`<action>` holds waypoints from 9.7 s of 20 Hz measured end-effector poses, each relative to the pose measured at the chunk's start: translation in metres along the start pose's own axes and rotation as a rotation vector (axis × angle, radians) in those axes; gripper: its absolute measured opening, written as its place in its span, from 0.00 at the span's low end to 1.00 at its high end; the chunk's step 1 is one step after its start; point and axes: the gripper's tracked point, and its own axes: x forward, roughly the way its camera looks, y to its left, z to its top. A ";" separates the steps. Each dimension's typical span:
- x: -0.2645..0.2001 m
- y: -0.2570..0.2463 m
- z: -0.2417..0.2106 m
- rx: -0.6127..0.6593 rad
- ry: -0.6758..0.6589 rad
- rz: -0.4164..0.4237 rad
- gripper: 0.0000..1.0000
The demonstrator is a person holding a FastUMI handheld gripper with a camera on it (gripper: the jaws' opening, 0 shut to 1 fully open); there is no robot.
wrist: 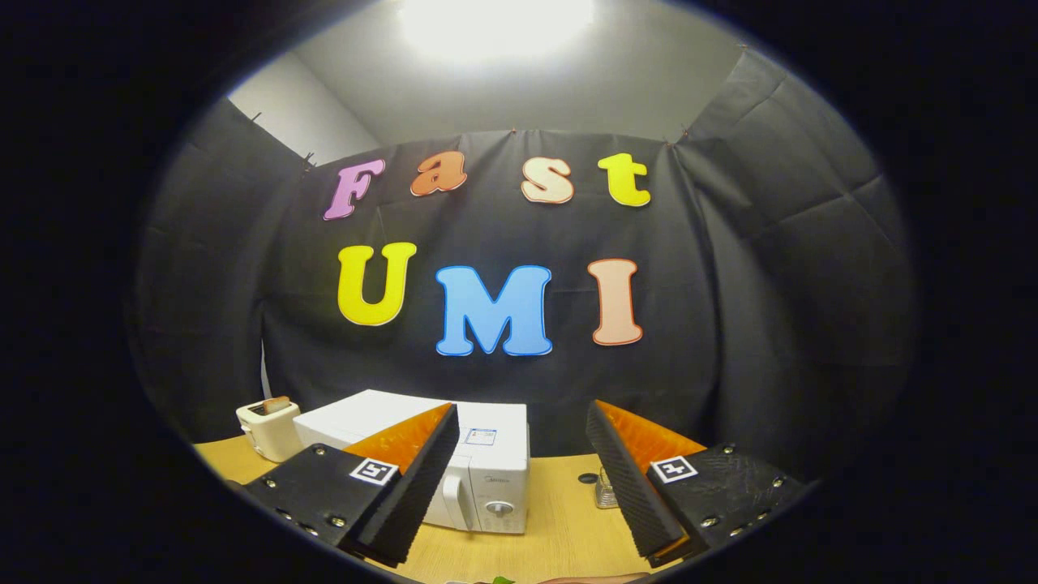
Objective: Open the microwave, put the food inside, and close the microwave door.
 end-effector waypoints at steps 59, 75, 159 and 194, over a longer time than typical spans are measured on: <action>0.109 0.105 -0.227 0.082 0.372 -0.005 0.13; 0.042 0.120 -0.219 0.028 0.318 0.063 0.12; -0.233 0.426 -0.140 0.138 0.139 1.092 0.98; -0.149 0.044 -0.279 0.179 0.283 0.105 0.27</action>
